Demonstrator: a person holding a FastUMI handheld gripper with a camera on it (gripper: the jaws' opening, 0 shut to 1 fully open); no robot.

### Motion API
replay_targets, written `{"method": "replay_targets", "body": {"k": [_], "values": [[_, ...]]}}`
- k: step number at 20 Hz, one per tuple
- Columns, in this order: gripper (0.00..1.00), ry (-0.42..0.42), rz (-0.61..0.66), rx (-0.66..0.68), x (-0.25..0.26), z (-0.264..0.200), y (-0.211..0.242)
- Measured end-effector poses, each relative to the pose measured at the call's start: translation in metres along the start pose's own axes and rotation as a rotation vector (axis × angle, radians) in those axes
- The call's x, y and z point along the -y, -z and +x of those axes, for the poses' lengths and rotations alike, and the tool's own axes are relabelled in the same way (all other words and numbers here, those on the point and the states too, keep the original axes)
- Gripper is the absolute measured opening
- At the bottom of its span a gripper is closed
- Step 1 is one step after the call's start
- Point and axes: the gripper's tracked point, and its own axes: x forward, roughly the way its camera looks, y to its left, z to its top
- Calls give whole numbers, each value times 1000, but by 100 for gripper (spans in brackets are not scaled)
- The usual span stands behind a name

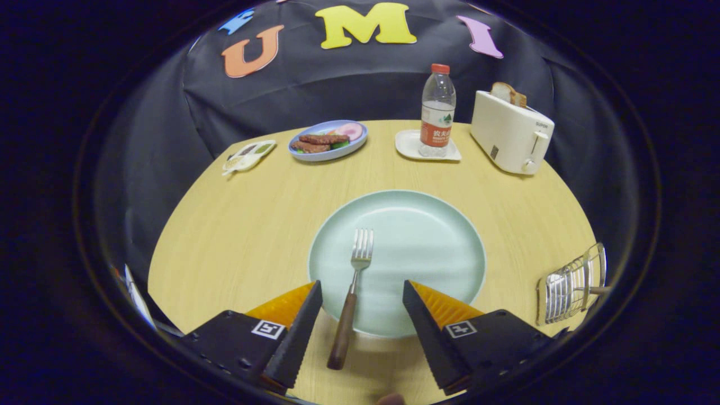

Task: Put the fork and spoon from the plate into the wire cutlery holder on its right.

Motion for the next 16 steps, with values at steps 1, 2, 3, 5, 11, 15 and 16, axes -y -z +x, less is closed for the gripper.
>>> {"method": "replay_targets", "body": {"k": [1,2,3,5,11,15,16], "values": [[82,16,-10,-4,1,6,1],[76,21,-10,-9,0,10,3],[72,22,-7,-21,-1,15,5],[54,31,-12,-40,-2,21,10],[9,60,-26,-70,5,23,12],[0,47,-63,-80,17,7,0],[0,44,-67,-77,22,0,-6]]}}
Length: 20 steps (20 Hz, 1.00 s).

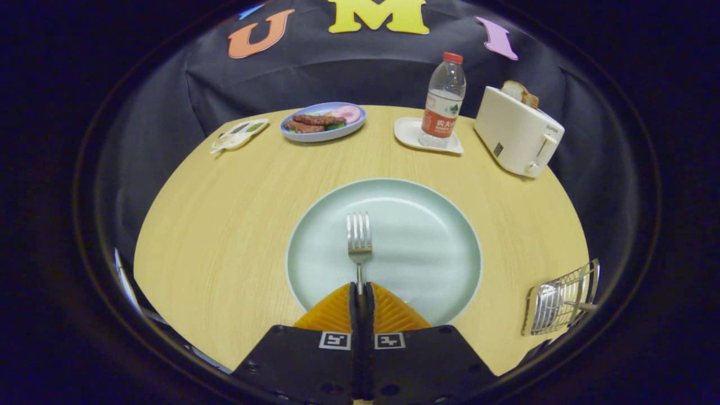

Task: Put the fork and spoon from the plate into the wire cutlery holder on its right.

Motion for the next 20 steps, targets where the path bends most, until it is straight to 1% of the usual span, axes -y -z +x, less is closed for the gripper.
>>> {"method": "replay_targets", "body": {"k": [3,5,7,11,13,15,20], "values": [[0,-17,-29,4,24,-33,-19],[1,-14,-43,18,52,-59,-32],[1,-11,-25,16,86,-88,-40],[0,53,-27,26,165,-140,-46],[0,72,-31,3,199,-157,-35],[1,73,-24,-39,224,-169,-20],[0,39,-10,-176,254,-172,24]]}}
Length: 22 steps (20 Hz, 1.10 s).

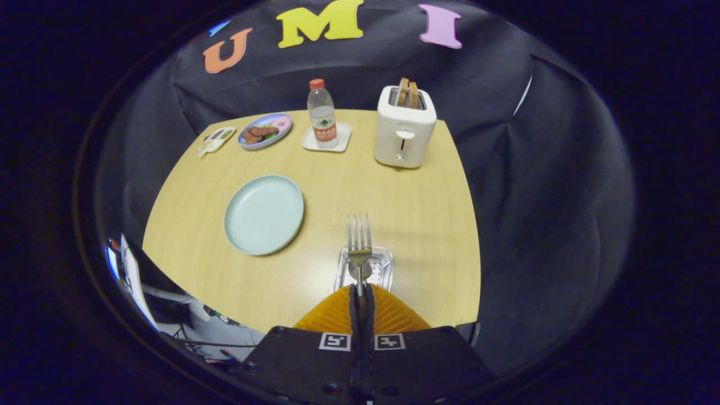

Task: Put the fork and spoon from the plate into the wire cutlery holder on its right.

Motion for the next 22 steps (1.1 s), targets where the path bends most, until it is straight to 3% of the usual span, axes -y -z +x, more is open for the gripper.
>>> {"method": "replay_targets", "body": {"k": [5,12,21,22], "values": [[1,-59,63,-144,1,8,31],[3,-66,118,-239,-5,29,34],[13,-81,167,-176,-7,35,19],[23,-79,169,-146,-6,34,15]]}}
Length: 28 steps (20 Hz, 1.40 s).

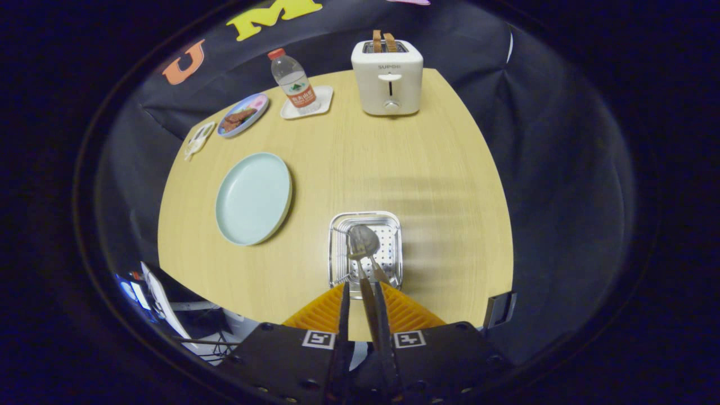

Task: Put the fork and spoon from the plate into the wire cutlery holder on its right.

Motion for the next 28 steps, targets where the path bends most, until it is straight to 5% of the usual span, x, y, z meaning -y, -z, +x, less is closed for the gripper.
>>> {"method": "replay_targets", "body": {"k": [1,2,5,8,10,18,25,28], "values": [[29,-2,1,40,-1,-5,-8],[46,-2,-4,76,-3,-9,-15],[61,-22,-4,201,-12,-20,-41],[86,-35,-7,328,-26,-39,-66],[93,-62,5,406,-41,-61,-81],[95,-63,-84,850,-79,-198,-136],[96,-74,-96,1179,-100,-294,-120],[96,-73,-101,1205,-107,-300,-99]]}}
